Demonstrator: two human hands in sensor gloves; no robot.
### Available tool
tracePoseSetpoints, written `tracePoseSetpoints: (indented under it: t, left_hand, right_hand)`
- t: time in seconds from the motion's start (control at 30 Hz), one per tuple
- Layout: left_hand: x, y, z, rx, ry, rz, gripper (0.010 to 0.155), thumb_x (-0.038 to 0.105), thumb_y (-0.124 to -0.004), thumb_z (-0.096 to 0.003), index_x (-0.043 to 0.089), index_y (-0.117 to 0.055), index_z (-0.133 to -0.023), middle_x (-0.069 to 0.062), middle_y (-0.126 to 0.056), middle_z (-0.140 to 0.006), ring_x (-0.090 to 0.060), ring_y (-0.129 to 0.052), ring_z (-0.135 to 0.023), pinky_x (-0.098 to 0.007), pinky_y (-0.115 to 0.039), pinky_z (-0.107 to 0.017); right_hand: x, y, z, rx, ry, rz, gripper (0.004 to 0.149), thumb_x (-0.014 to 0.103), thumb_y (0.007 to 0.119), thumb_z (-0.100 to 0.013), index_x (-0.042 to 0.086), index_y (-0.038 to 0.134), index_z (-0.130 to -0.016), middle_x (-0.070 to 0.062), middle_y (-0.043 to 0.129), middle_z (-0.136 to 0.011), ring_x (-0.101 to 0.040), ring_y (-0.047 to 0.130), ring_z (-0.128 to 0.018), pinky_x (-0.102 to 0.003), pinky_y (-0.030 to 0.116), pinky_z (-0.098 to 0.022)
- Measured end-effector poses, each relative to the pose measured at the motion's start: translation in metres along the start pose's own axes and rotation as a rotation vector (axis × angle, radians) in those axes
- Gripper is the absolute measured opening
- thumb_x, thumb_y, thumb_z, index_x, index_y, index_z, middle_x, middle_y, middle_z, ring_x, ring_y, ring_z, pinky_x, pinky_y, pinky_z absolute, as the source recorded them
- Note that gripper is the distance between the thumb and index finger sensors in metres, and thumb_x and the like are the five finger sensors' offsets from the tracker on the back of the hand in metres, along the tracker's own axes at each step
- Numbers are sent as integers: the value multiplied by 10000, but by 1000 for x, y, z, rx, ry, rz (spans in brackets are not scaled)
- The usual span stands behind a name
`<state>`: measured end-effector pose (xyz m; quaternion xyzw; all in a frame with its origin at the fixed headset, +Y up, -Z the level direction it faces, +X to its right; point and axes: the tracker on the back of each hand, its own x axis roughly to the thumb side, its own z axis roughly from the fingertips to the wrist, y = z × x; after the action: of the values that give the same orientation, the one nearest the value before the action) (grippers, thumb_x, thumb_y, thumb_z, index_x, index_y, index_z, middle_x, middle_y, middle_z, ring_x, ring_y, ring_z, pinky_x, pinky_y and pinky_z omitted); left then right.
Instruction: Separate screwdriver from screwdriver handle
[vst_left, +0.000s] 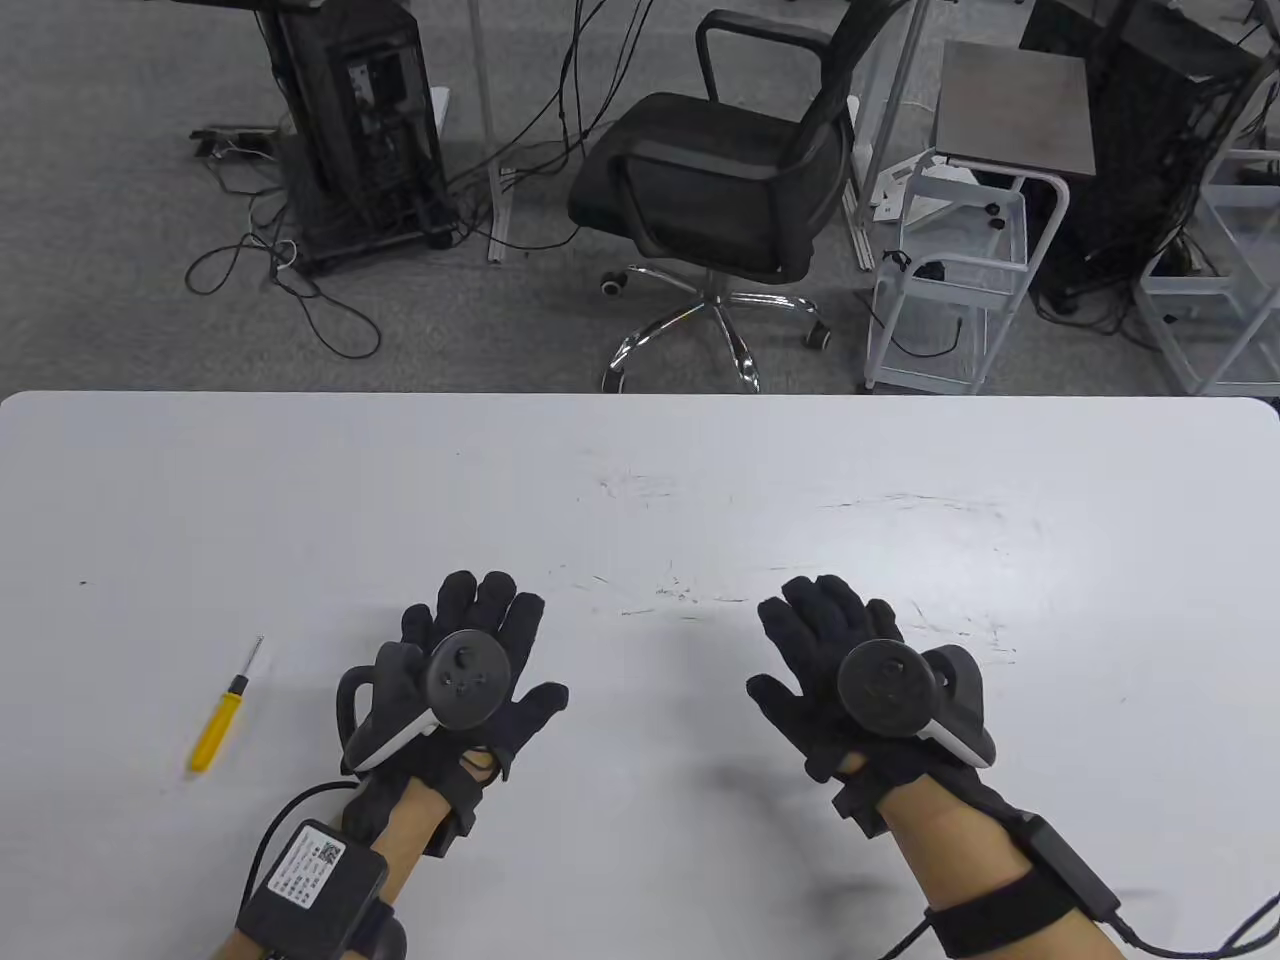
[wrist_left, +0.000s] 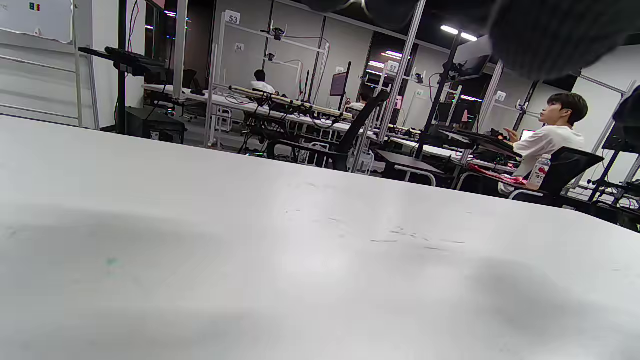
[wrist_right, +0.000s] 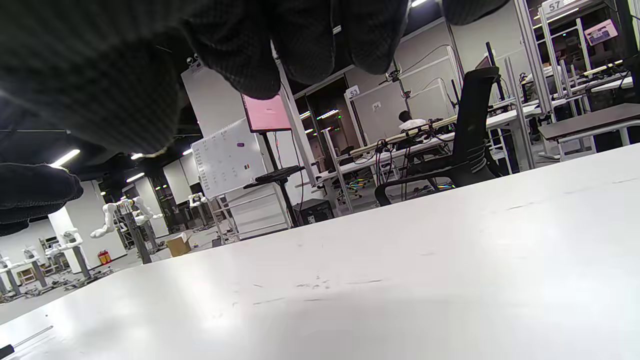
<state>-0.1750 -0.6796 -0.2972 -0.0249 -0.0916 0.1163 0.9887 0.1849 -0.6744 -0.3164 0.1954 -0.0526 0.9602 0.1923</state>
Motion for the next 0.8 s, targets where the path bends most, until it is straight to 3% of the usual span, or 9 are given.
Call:
tracePoseSetpoints:
  t: [0.8]
  left_hand:
    - [-3, 0, -1, -7, 34, -1, 846, 697, -732, -417, 379, -370, -1112, 55, -274, -1189, -377, -277, -1172, -640, -328, -806]
  right_hand:
    - [3, 1, 1, 15, -10, 10, 740, 558, 848, -521, 218, 554, -1108, -9, 395, -1183, -453, 396, -1128, -723, 319, -746]
